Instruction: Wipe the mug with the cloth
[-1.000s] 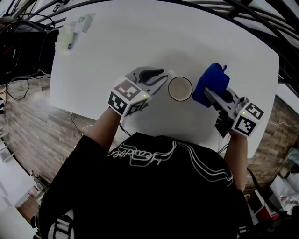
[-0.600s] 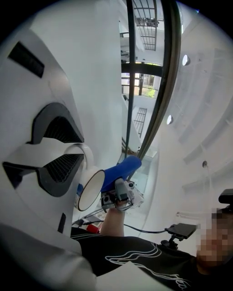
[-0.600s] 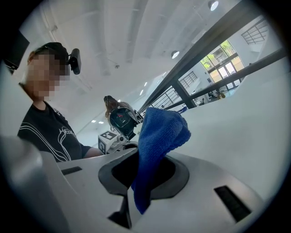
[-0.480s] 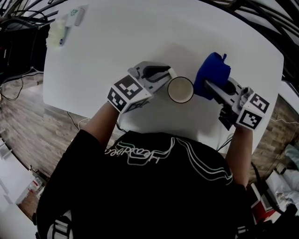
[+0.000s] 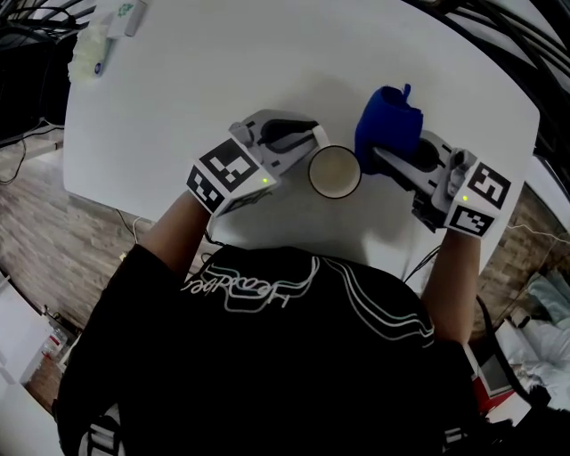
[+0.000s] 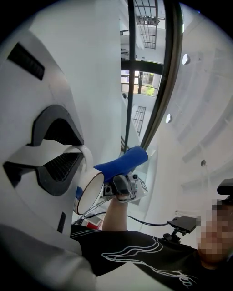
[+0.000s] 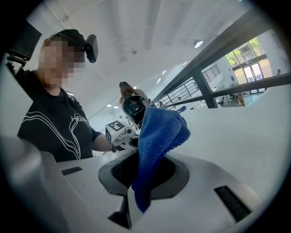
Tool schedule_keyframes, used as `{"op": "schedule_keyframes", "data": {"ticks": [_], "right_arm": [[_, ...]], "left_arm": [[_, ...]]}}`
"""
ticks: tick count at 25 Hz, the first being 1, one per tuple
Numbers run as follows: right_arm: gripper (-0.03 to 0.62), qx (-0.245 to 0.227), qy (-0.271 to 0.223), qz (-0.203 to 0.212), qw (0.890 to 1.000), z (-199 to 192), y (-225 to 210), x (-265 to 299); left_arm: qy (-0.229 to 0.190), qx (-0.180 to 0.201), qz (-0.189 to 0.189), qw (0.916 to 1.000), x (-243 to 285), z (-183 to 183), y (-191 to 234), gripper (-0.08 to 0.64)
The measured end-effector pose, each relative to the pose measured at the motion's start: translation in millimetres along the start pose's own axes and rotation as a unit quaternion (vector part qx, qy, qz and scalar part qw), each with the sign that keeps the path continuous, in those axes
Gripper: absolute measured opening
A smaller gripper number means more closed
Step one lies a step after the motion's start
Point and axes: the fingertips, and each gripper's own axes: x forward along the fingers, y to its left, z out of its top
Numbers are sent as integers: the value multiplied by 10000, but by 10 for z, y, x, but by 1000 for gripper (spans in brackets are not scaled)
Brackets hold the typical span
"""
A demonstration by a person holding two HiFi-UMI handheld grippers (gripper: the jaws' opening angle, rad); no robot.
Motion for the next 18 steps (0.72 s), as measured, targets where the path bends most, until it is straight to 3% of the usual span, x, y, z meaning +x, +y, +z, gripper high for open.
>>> {"op": "schedule_keyframes", "data": {"ticks": [9, 18], "right_arm": [[51, -143, 218, 537, 9982, 30, 73, 194], [51, 240, 278, 866, 9956, -39, 20, 378]], "left_arm": [[-93, -148, -94, 9998, 21, 7, 22, 60], [-115, -99, -122, 9998, 37, 2, 46, 55]]}}
